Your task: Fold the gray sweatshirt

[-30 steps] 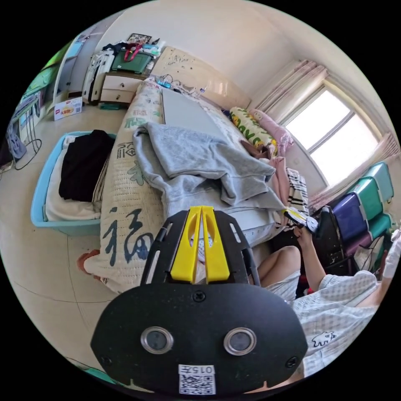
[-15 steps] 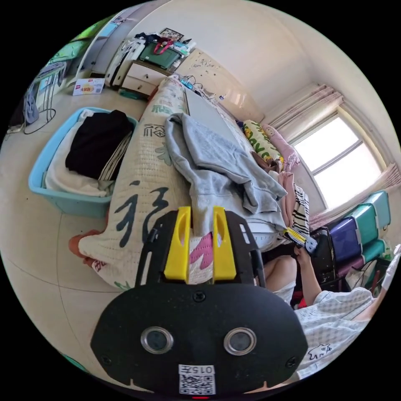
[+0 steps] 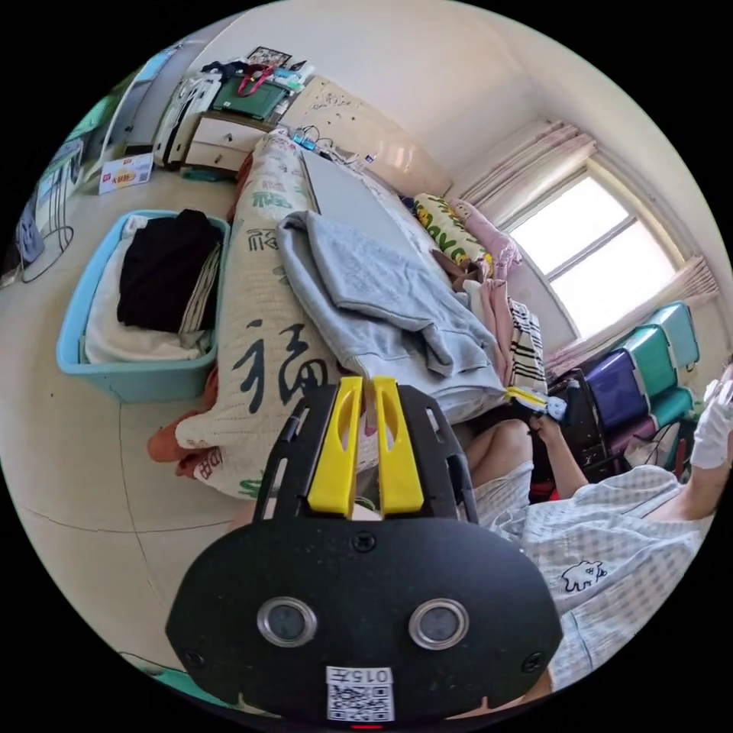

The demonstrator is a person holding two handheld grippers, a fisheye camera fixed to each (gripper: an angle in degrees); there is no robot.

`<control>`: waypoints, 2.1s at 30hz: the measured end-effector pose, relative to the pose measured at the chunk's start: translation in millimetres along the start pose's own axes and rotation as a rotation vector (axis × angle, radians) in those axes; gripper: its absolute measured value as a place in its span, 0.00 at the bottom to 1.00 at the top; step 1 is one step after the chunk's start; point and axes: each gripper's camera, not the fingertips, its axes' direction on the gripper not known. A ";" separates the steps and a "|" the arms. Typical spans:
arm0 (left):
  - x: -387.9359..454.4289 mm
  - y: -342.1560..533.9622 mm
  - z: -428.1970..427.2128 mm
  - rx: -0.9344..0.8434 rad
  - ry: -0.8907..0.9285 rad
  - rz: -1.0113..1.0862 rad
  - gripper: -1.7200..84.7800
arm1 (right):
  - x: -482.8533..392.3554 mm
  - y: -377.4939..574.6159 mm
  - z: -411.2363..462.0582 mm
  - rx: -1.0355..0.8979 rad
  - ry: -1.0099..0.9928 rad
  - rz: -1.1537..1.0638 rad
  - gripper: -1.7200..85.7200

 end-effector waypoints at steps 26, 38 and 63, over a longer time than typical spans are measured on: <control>180.1 -58.5 218.2 -0.311 -0.354 0.964 0.07 | 74.5 -155.9 198.6 -0.063 -0.139 -0.260 0.05; 116.2 -382.8 173.2 0.272 -0.352 0.311 0.06 | 255.6 -444.4 249.8 0.291 0.266 0.219 0.09; 154.3 -83.6 152.4 0.060 0.167 0.536 0.15 | 203.8 -151.6 402.9 -0.023 -0.416 0.182 0.07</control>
